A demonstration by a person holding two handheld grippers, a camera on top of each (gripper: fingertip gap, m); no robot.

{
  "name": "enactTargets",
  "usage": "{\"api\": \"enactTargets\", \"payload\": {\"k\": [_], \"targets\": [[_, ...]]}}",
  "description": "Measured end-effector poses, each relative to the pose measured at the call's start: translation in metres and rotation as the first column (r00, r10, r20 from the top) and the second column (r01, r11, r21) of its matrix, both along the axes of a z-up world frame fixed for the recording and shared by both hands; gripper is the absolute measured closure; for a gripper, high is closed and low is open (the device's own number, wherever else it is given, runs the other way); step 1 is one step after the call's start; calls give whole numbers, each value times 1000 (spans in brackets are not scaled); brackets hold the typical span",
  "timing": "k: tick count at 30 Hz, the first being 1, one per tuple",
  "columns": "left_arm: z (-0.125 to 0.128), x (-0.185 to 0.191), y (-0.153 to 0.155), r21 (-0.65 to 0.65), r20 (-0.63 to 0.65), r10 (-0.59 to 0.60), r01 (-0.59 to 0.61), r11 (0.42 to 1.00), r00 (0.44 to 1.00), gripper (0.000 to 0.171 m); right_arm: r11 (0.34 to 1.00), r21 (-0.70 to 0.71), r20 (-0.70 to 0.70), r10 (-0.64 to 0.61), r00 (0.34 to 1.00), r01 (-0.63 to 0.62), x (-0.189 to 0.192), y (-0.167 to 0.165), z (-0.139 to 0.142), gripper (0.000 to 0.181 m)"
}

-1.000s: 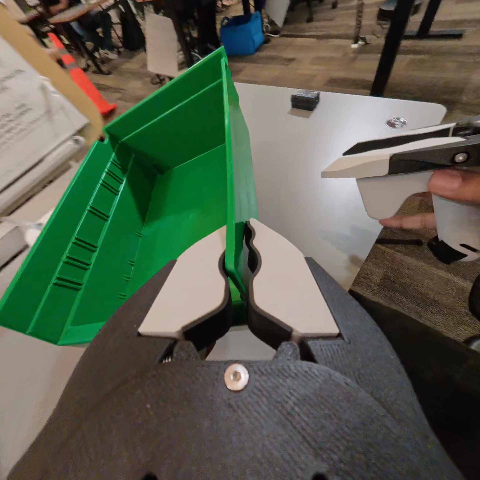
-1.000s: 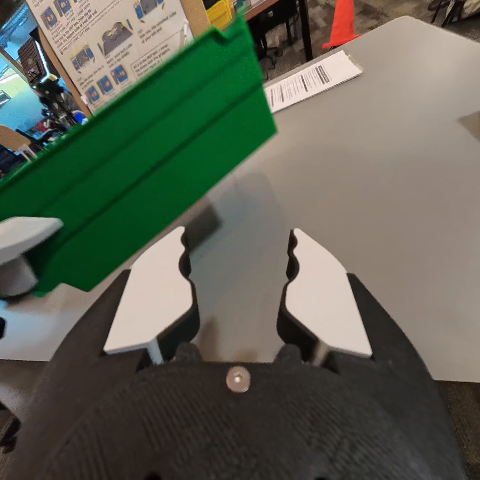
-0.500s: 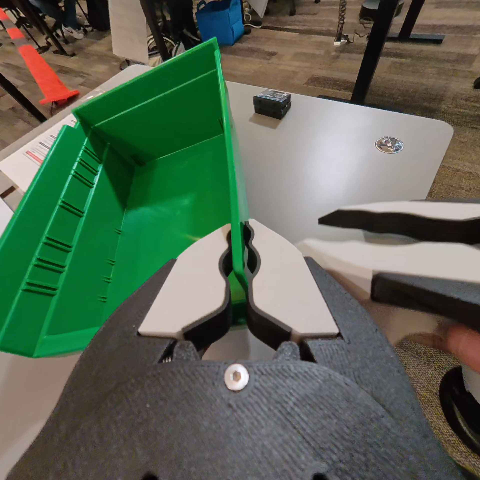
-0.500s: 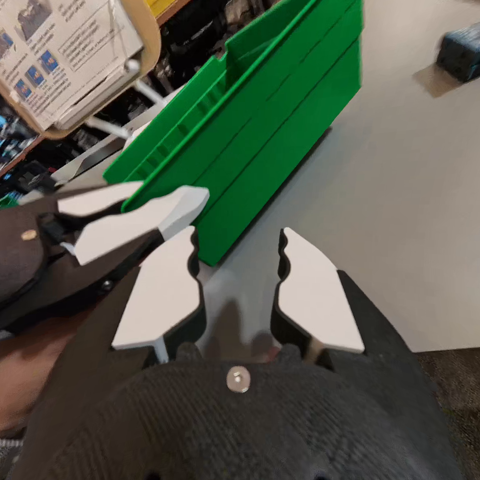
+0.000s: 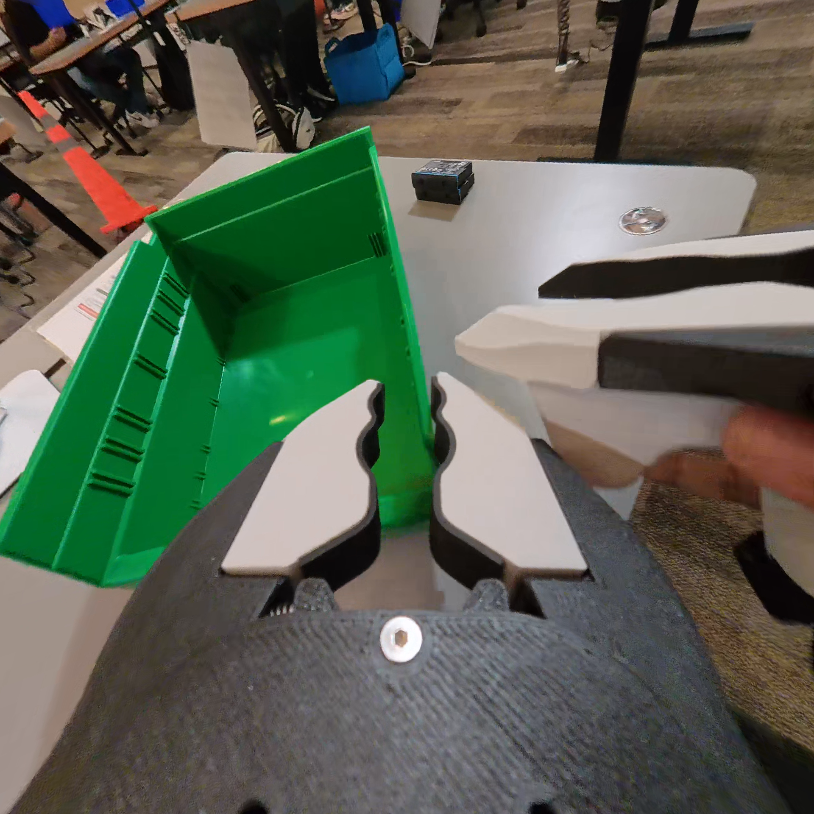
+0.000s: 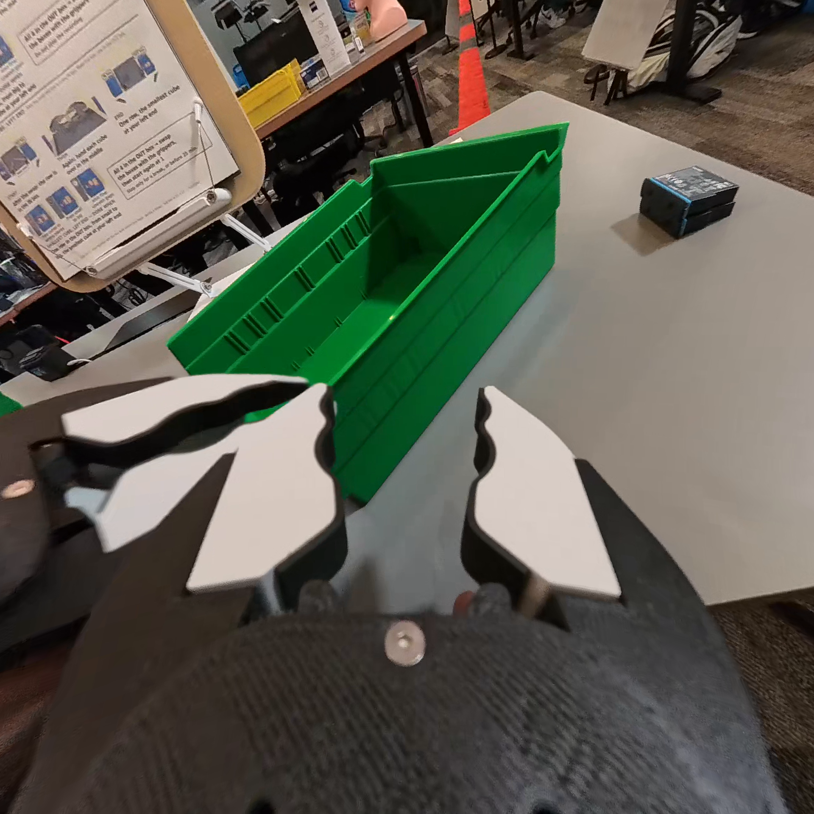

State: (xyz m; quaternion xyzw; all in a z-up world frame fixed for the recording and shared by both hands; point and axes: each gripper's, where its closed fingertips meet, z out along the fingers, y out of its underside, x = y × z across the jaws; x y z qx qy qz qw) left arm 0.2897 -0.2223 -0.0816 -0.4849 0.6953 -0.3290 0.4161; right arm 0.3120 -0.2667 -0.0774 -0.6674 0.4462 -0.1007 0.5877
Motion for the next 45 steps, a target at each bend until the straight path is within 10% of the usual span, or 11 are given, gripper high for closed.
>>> {"api": "enactTargets", "payload": {"k": [5, 14, 19, 30, 45], "targets": [[21, -55, 41, -147, 17, 18, -15, 989, 1000, 138, 992, -77, 20, 100, 995, -98, -17, 16, -5, 104], [39, -194, 208, -197, -6, 280, -276, 941, 960, 121, 932, -334, 55, 167, 984, -139, -31, 58, -34, 110], [22, -265, 253, -237, 1, 385, -374, 897, 923, 123, 953, -297, -2, 58, 998, -56, 0, 33, -48, 159], [-36, -277, 273, -233, -140, 371, -394, 889, 918, 128, 871, -447, 219, -115, 969, 205, 118, -68, -45, 169], [-47, -276, 278, -204, -163, 380, -408, 890, 911, 132, 876, -458, 228, -50, 972, 153, 147, -76, -45, 169]]}}
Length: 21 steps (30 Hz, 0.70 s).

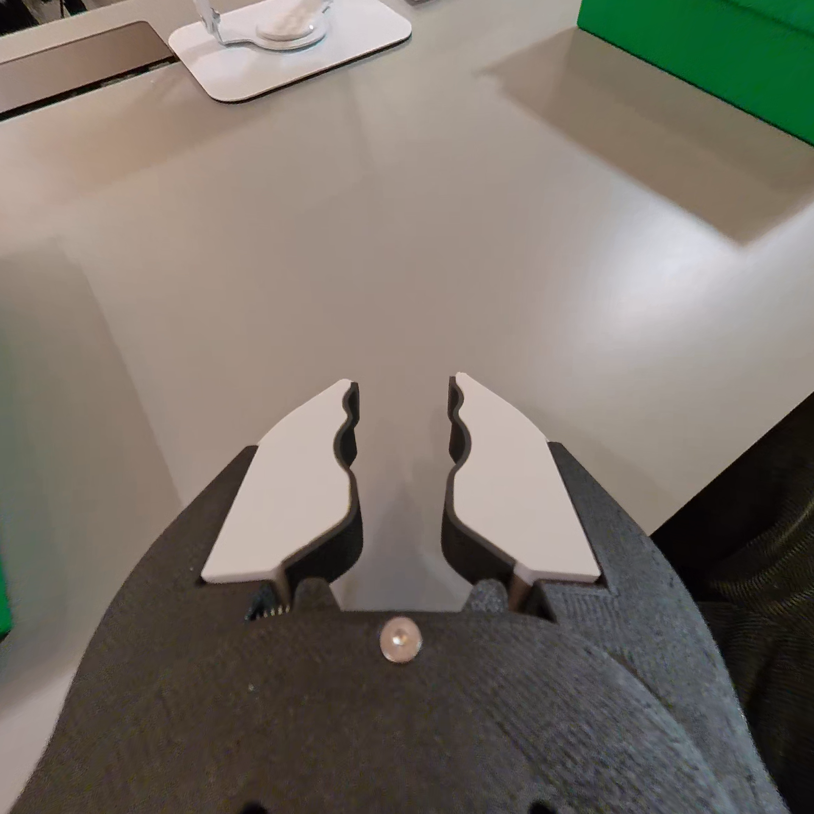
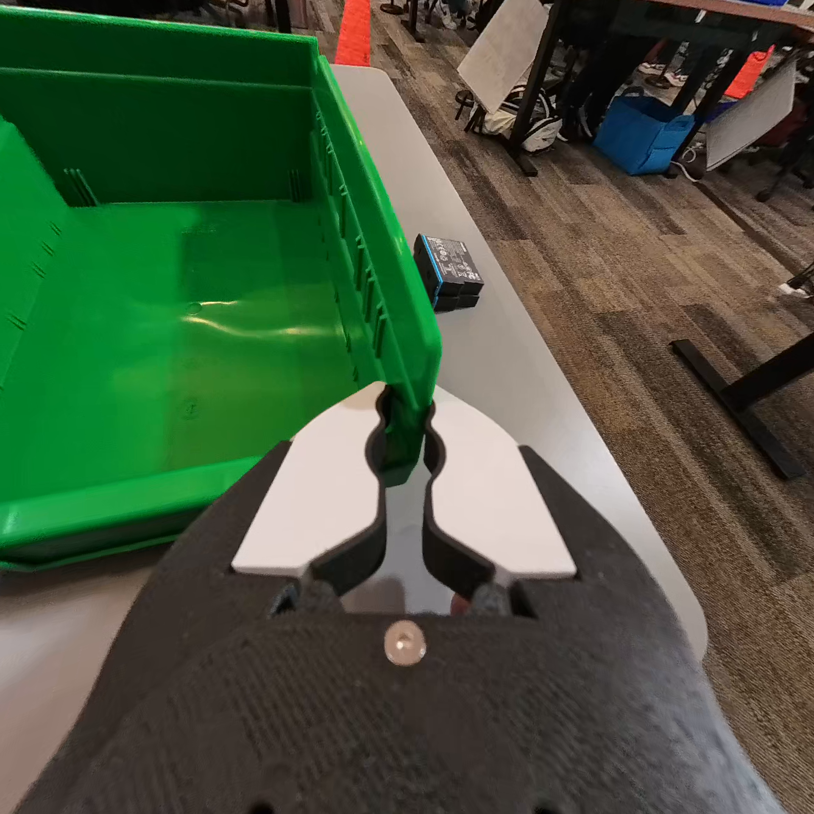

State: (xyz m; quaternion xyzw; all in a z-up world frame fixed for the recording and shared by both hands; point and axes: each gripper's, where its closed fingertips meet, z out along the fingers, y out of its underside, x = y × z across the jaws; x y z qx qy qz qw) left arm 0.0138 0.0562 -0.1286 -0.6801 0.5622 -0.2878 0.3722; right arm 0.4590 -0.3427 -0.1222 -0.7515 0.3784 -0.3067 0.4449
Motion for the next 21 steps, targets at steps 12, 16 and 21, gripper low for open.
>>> {"api": "enactTargets", "payload": {"k": [12, 16, 21], "targets": [[7, -5, 21, -135, 89, 70, -58, 989, 994, 137, 999, -50, 28, 6, 1000, -5, -2, -4, 6, 146], [8, -3, 17, -129, 93, 59, -47, 991, 994, 136, 991, -41, 40, 126, 991, -125, -17, 9, 26, 130], [8, -3, 15, -67, 75, 37, -32, 997, 996, 135, 987, -40, 135, 160, 978, -156, -34, 22, 62, 128]]}}
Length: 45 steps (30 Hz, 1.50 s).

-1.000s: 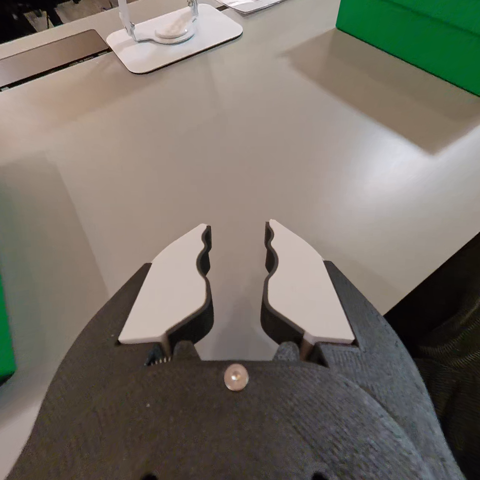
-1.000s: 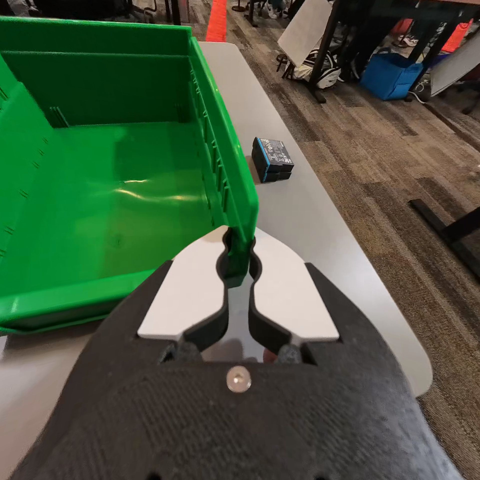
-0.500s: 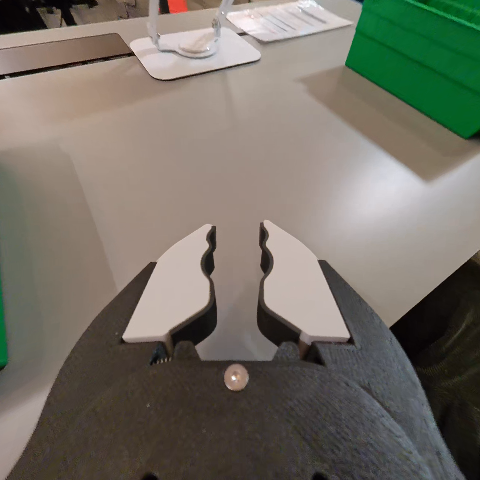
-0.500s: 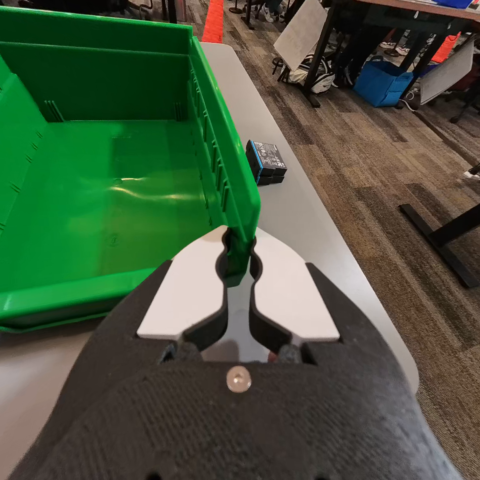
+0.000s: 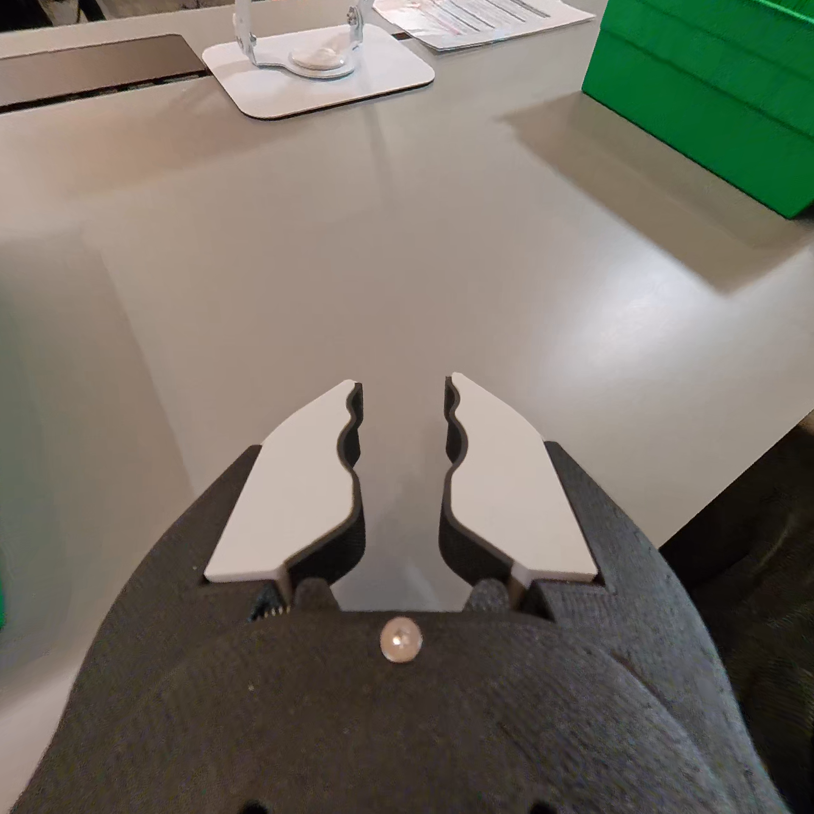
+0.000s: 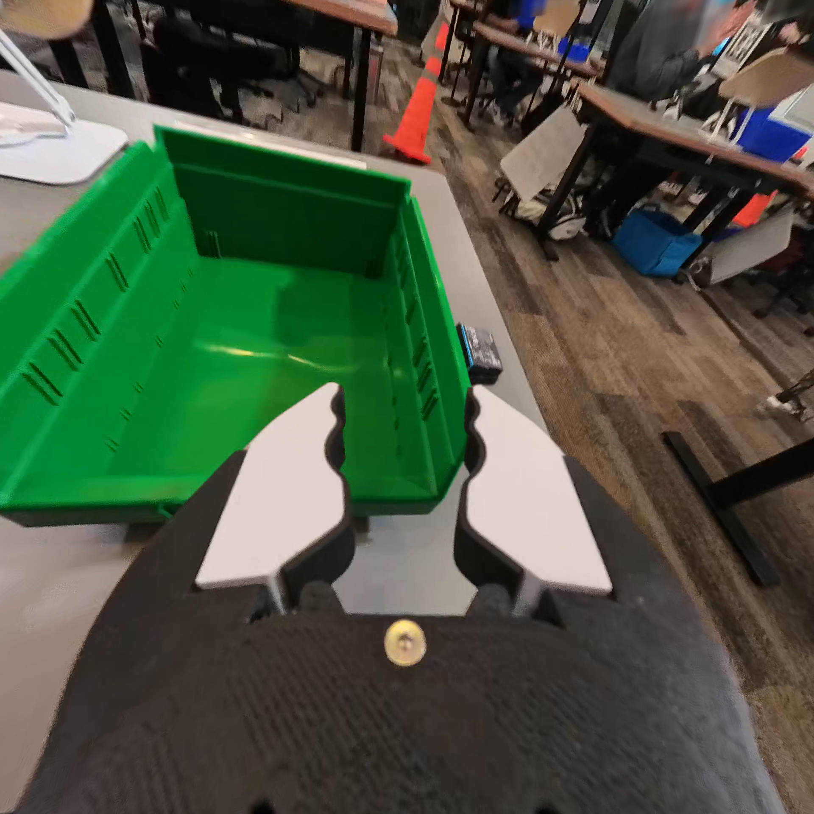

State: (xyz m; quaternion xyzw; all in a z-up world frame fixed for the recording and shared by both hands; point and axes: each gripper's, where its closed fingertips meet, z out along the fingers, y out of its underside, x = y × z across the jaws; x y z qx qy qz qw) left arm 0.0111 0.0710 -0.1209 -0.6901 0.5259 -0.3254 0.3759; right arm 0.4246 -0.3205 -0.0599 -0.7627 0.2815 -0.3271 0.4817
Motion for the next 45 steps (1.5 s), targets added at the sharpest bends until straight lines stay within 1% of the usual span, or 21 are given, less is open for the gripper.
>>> {"api": "enactTargets", "payload": {"k": [5, 8, 11, 13, 15, 16, 18, 19, 21, 24, 26, 27, 30, 32, 35, 38, 39, 40, 42, 43, 45], "targets": [[1, 0, 2, 78, -16, -11, 12, 997, 1000, 135, 1000, 14, 134, 24, 991, -26, -27, 28, 29, 129], [2, -1, 3, 89, -14, -13, 14, 996, 1000, 135, 993, 28, 159, 110, 981, -115, -54, 60, 36, 127], [5, -2, 8, 88, 11, 1, -2, 996, 1000, 140, 967, 51, 114, 244, 963, -251, -90, 102, 36, 127], [7, -3, 12, 89, 21, 11, -13, 996, 1000, 141, 945, 111, 85, 299, 950, -307, -114, 127, 37, 124], [7, -4, 15, 80, 29, 18, -20, 997, 999, 142, 917, 188, 21, 356, 934, -353, -137, 153, 34, 117], [7, -4, 16, 72, 34, 18, -20, 997, 999, 143, 900, 229, -28, 387, 921, -371, -149, 167, 29, 115], [9, -5, 18, 60, 47, 23, -25, 998, 999, 147, 853, 301, -114, 477, 872, -427, -174, 193, 16, 115], [10, -6, 20, 58, 52, 29, -32, 998, 998, 148, 843, 304, -135, 499, 856, -444, -181, 202, 8, 115], [12, -7, 23, 64, 62, 40, -44, 997, 997, 148, 833, 260, -143, 533, 834, -488, -190, 215, -5, 117], [12, -8, 23, 71, 59, 29, -33, 997, 998, 147, 819, 113, -112, 573, 812, -563, -193, 218, -24, 120], [10, -7, 19, 48, 56, 13, -15, 999, 998, 147, 821, 27, -103, 570, 815, -570, -189, 212, -37, 122], [10, -6, 18, 38, 59, 8, -11, 999, 998, 147, 826, 15, -106, 562, 820, -563, -186, 210, -39, 123], [11, -5, 16, 36, 65, -3, 1, 999, 998, 145, 831, 59, -136, 555, 821, -552, -182, 211, -39, 124], [12, -5, 16, 38, 69, -11, 9, 999, 998, 143, 841, 62, -170, 540, 825, -537, -179, 211, -45, 124], [15, 0, 6, -19, 105, -64, 66, 998, 992, 137, 848, 1, -195, 521, 831, -530, -174, 209, -57, 126], [21, 0, -7, -74, 125, -122, 132, 989, 985, 127, 843, -56, -201, 515, 833, -535, -175, 207, -67, 132], [26, -2, -9, -60, 119, -150, 157, 986, 982, 125, 839, -64, -210, 519, 829, -541, -178, 207, -69, 132], [33, -5, -9, -18, 105, -178, 181, 983, 978, 123, 832, -65, -220, 527, 821, -551, -183, 207, -71, 131], [53, -15, 2, 100, 49, -234, 229, 968, 971, 122, 814, -36, -240, 556, 796, -580, -195, 209, -73, 131], [66, -21, 9, 136, 33, -265, 258, 957, 964, 126, 800, -23, -247, 576, 779, -599, -202, 210, -73, 132], [97, -30, 23, 128, 56, -329, 320, 939, 943, 134, 783, -39, -260, 592, 763, -621, -210, 212, -79, 134]]}}
